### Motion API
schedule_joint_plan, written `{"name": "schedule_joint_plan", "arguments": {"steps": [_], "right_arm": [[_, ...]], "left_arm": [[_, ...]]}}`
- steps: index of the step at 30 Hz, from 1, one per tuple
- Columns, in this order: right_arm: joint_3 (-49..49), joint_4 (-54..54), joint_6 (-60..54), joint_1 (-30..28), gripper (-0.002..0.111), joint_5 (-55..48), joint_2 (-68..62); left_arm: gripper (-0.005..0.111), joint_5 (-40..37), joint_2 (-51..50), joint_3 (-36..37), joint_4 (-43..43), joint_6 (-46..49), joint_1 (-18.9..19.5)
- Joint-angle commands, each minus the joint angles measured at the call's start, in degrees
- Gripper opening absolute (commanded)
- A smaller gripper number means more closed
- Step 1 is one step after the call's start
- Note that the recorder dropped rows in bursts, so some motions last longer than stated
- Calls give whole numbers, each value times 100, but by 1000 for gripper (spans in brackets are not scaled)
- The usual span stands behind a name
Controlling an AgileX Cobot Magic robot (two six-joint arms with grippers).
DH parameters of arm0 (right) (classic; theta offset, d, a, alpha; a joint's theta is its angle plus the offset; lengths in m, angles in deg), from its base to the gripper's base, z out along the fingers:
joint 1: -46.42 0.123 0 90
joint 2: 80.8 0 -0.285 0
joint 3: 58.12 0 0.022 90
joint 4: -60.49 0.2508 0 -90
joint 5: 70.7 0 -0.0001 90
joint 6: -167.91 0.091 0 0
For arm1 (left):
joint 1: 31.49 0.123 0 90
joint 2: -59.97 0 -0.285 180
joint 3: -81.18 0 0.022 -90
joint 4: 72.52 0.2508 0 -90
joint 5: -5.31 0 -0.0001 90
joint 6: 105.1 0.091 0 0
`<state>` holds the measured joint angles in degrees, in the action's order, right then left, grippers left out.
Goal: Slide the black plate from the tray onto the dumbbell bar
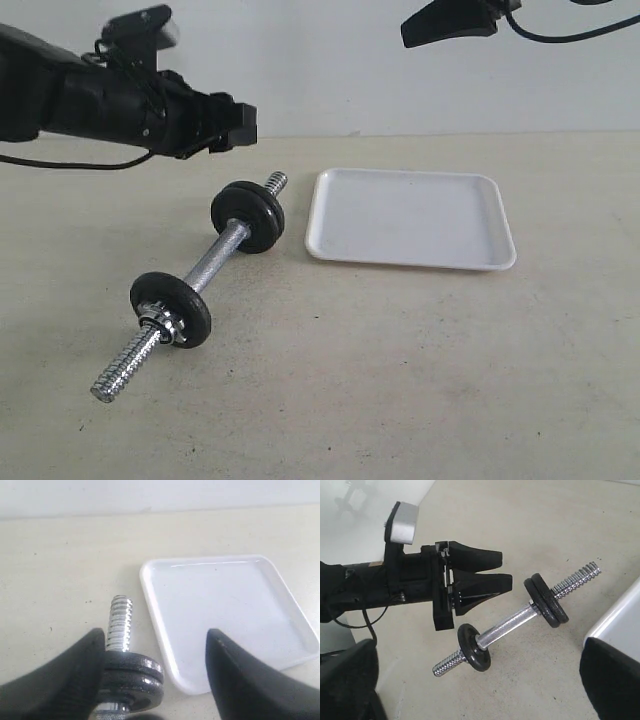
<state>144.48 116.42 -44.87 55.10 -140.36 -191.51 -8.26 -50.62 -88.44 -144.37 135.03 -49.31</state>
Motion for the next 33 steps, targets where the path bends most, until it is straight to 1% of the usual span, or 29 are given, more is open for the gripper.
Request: {"name": "schedule_joint_plan", "arguments": {"steps": [1, 7, 14, 16, 19, 20, 21, 22, 27, 31, 33], "right_arm": [[13, 15, -19, -15, 101, -30, 61], [13, 15, 247, -15, 101, -30, 61], [13, -51, 353, -15, 101, -30, 331], [13, -51, 522, -15, 101, -30, 488], [13, -63, 522, -15, 101, -30, 765], [13, -79, 522, -15, 101, -30, 929], [13, -92, 522, -15, 101, -30, 1018], [13, -92, 536, -15, 101, -30, 1180], [13, -104, 720, -15, 101, -30, 1841], [13, -141, 749, -15, 101, -30, 2192], [13, -153, 749, -15, 101, -30, 2370]], "left_arm": [[56, -34, -51, 48, -69, 23, -3], [56, -253, 121, 48, -57, 28, -3], [56, -291, 1054, 48, 138, 28, -3], [52, -291, 1327, 48, 266, 28, -3], [36, -471, 1645, 48, 400, 28, -3], [22, -645, 1807, 48, 568, 28, -3], [14, -752, 1882, 48, 658, 28, -3], [4, -938, 2005, 48, 795, 28, -3], [4, -1442, 2441, 48, 1001, -158, -3], [4, -1693, 2697, 48, 1074, -205, -3], [4, -1719, 2846, 48, 1414, -543, -3]]}}
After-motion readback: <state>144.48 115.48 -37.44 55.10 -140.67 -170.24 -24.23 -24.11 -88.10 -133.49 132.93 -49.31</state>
